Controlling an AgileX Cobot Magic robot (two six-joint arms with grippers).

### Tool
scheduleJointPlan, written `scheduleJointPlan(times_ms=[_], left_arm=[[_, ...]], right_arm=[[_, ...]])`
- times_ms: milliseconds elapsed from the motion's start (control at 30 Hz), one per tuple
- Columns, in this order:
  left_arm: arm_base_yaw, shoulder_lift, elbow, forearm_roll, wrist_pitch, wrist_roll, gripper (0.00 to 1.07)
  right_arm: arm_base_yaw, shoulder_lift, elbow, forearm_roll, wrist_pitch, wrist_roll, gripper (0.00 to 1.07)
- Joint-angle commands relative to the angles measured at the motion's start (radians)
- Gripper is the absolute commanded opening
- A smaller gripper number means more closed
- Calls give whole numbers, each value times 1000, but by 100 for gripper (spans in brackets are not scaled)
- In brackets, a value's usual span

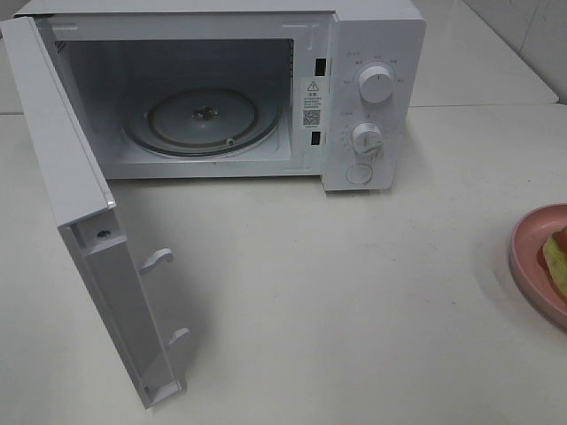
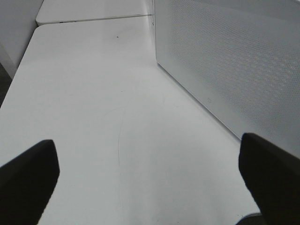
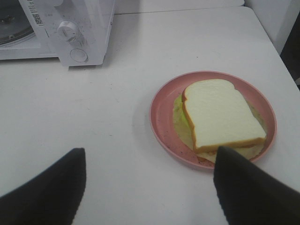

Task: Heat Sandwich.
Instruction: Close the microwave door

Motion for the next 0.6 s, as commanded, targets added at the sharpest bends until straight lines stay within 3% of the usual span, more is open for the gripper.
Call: scheduleJointPlan(times_ms=[33, 233, 367, 600], left_arm=[[2, -20, 4, 3, -5, -3, 99], [2, -20, 4, -7, -6, -18, 99], [2, -18, -22, 6, -53, -64, 97], [2, 31, -28, 12, -175, -64, 89]], right_arm=[[-5, -29, 2, 1, -1, 0, 73], [-5, -29, 2, 1, -1, 0, 73], [-5, -29, 2, 1, -1, 0, 73], [-5, -29, 2, 1, -1, 0, 73]])
